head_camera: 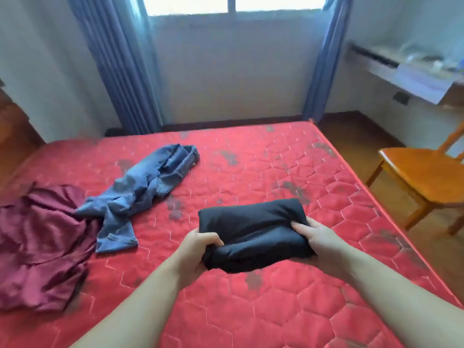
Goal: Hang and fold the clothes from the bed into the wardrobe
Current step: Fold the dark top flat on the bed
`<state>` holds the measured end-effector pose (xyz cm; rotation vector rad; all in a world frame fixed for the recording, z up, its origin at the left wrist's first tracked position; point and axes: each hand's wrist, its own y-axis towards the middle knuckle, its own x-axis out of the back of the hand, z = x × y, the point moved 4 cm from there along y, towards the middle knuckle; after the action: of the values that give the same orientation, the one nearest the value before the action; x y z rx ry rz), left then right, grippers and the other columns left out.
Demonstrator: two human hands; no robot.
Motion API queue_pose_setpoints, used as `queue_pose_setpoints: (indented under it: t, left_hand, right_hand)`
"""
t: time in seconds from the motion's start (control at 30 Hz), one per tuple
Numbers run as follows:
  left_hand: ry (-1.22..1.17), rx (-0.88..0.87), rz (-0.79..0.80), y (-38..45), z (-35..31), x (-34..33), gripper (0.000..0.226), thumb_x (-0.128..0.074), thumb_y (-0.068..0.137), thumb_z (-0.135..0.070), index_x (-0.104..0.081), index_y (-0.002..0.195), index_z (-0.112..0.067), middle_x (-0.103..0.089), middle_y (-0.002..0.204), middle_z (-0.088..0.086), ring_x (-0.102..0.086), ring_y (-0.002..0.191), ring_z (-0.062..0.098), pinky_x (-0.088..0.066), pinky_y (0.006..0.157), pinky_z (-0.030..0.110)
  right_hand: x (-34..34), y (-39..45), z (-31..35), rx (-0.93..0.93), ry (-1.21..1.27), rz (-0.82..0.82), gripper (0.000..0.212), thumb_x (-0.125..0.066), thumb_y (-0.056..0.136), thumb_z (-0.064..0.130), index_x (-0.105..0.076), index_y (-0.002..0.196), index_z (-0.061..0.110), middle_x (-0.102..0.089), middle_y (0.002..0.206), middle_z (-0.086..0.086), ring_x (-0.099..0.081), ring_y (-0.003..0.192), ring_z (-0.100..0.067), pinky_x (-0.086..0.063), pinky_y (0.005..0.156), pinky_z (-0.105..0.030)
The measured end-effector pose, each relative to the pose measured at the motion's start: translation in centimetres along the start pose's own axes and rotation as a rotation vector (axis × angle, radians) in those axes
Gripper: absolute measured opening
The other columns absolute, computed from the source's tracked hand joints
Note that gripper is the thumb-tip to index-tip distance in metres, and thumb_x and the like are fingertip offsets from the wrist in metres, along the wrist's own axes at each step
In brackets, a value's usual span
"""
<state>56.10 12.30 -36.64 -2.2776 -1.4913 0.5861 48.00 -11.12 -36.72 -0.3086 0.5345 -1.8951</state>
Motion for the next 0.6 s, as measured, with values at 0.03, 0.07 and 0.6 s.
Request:
queue_pose_setpoints:
  t: [0.03, 0.07, 0.6]
  left_hand:
    - [0.005, -0.062, 0.002, -1.7, -3.9, 0.5, 0.045, -0.062, 0.053, -0.002, -0.063, 0.098, -0.002, -0.058, 0.079, 0.015, -0.057, 0.060, 0.022, -0.040, 0.052, 0.024]
    - [0.020, -0.126, -0.007, -3.5, -7.7, 0.9, 0.043, -0.064, 0.057, -0.003, -0.065, 0.099, -0.002, -0.065, 0.079, 0.014, -0.061, 0.059, 0.019, -0.044, 0.050, 0.023]
    - [-0.135, -0.580, -0.809, -37.6, -22.6, 4.3, 0.034, -0.068, 0.086, -0.037, -0.066, 0.112, -0.015, -0.070, 0.108, 0.003, -0.067, 0.100, 0.021, -0.053, 0.095, 0.042]
  right_hand:
    - [-1.4, -1.1, 4.2, 0.092, -0.040, -0.026, 0.015, -0.051, 0.100, 0.020, -0.062, 0.109, 0.024, -0.069, 0.099, 0.000, -0.064, 0.086, -0.020, -0.058, 0.075, -0.045]
    - [-2.8, -2.4, 8.4, 0.194, -0.094, -0.052, 0.013, -0.051, 0.100, 0.019, -0.062, 0.105, 0.021, -0.067, 0.099, -0.003, -0.064, 0.085, -0.021, -0.059, 0.073, -0.046]
    - [-17.7, -25.3, 27.5, 0.577, -0.112, 0.405, 0.014, -0.053, 0.096, 0.020, -0.062, 0.088, 0.013, -0.066, 0.087, -0.009, -0.062, 0.081, -0.025, -0.052, 0.088, -0.052]
